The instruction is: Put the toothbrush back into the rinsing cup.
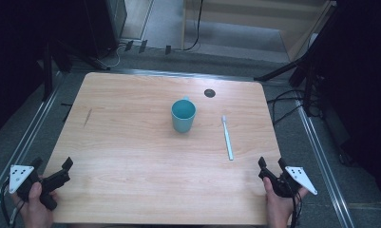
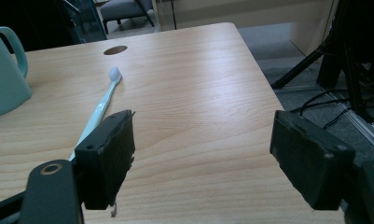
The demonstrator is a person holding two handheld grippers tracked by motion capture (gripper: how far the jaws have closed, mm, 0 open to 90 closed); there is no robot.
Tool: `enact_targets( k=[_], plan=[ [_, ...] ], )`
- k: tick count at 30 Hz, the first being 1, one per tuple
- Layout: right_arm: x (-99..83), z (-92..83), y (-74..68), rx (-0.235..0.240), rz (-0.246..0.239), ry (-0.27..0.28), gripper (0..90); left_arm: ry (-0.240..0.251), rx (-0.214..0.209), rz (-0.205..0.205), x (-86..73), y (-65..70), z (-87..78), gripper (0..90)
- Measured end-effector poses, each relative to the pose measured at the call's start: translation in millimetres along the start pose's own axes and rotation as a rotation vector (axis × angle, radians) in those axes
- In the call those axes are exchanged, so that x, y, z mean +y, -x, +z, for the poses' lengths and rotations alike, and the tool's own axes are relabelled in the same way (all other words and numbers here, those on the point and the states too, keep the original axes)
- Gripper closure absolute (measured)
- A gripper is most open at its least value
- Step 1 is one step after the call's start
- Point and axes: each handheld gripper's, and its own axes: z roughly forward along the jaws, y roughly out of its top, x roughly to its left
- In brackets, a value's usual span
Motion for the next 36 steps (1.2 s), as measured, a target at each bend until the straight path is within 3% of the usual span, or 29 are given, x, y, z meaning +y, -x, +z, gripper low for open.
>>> enact_targets(
  k=[5, 7, 13, 18, 20, 24, 27, 28, 36],
  plan=[
    [-0.4, 0.1, -0.4, -0.001, -0.004, -0.002, 25.5, 0.001, 0.003, 0.002, -0.1, 0.4, -0.2, 0.0],
    [1.0, 2.2, 0.3, -0.005, 0.008, -0.036, 32.7, 0.012, -0.003, -0.004, -0.5, -0.2, -0.9, 0.0],
    [8.6, 8.8, -4.4, 0.016, 0.001, -0.084, 33.5, 0.027, -0.018, -0.022, -1.2, -2.5, -2.9, 0.0],
    [16.9, 13.8, -17.0, 0.031, -0.043, -0.098, 34.0, 0.024, -0.014, -0.012, -1.0, -1.4, -2.4, 0.0],
    [22.0, 19.2, -24.3, 0.031, -0.093, -0.111, 34.4, 0.027, -0.01, -0.006, -1.2, -0.8, -2.5, 0.0],
    [27.3, 26.6, -30.4, 0.051, -0.109, -0.133, 35.0, 0.015, 0.0, -0.017, -0.3, -1.8, -0.8, 0.0],
    [31.7, 34.7, -37.4, 0.06, -0.12, -0.161, 35.8, 0.003, -0.004, 0.002, 0.2, -0.3, 0.6, 0.0],
    [35.7, 41.4, -43.2, 0.063, -0.146, -0.187, 35.9, 0.01, -0.001, 0.007, -0.1, 0.2, -0.2, 0.0],
    [58.4, 62.1, -61.8, 0.06, -0.216, -0.285, 37.1, 0.01, -0.01, 0.007, -0.2, 0.1, -0.3, 0.0]
  ],
)
